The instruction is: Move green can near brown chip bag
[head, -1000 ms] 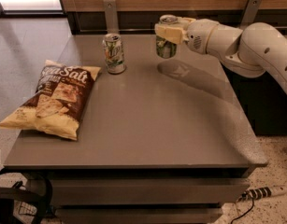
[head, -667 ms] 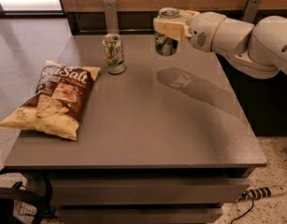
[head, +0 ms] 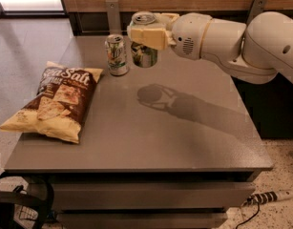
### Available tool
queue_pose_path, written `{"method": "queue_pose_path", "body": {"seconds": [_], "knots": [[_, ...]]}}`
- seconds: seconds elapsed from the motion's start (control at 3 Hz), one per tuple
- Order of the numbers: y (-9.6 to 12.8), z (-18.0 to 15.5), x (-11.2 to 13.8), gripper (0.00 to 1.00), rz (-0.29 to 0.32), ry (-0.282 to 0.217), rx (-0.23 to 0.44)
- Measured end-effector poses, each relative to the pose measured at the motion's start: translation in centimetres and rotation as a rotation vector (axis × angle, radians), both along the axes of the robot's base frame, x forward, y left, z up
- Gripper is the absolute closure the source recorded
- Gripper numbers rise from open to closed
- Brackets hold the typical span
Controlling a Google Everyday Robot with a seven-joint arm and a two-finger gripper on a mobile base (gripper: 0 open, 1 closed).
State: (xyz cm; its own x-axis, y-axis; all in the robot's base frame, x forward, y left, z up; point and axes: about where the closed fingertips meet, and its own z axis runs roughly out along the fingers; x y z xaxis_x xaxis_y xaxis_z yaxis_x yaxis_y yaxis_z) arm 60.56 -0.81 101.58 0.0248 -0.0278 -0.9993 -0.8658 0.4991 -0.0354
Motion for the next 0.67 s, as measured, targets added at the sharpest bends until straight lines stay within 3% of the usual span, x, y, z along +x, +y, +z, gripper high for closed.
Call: {"method": "queue_pose_path", "body": {"seconds": [0.33,0.67], "knots": [[3.2,-1.0,-2.6,1.0,0.125,-0.008,-0.031],[4.0,-1.2,-3.7,1.0,0.173,-0.007,-0.041]]}}
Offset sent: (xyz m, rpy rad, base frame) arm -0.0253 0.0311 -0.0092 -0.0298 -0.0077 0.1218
